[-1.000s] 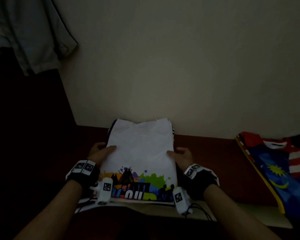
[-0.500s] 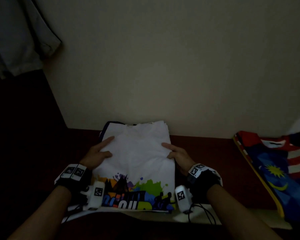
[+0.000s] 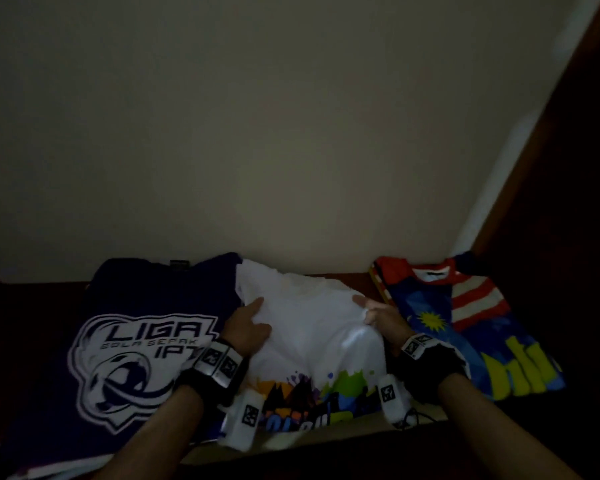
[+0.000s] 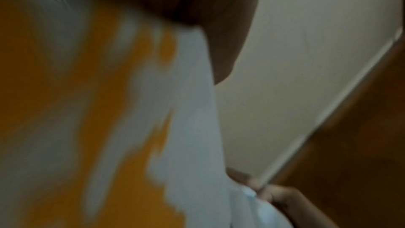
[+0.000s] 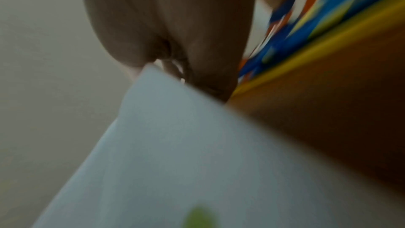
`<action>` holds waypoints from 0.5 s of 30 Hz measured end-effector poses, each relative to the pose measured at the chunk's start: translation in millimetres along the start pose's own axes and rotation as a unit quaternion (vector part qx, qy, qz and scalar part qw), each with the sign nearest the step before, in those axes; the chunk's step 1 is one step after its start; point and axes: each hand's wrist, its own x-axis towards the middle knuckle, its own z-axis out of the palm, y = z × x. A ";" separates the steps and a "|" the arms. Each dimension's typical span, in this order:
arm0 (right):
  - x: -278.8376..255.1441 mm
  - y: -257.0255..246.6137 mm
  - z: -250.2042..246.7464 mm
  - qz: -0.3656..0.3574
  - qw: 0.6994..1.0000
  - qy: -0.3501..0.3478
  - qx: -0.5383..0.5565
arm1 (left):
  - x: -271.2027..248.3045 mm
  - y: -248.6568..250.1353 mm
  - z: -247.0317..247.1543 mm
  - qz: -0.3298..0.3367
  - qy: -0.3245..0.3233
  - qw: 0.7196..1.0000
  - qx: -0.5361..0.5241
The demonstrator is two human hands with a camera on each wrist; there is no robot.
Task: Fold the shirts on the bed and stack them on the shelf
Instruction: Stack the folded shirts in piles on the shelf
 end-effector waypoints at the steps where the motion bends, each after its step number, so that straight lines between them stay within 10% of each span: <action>1: 3.3 2.2 -15.9 0.004 0.999 0.021 -0.035 | 4.3 4.9 16.6 -0.011 -0.013 1.000 0.009; 15: 51.3 -4.4 -49.7 -0.016 0.987 0.032 -0.157 | 71.9 4.3 48.9 -0.099 0.062 0.991 -0.057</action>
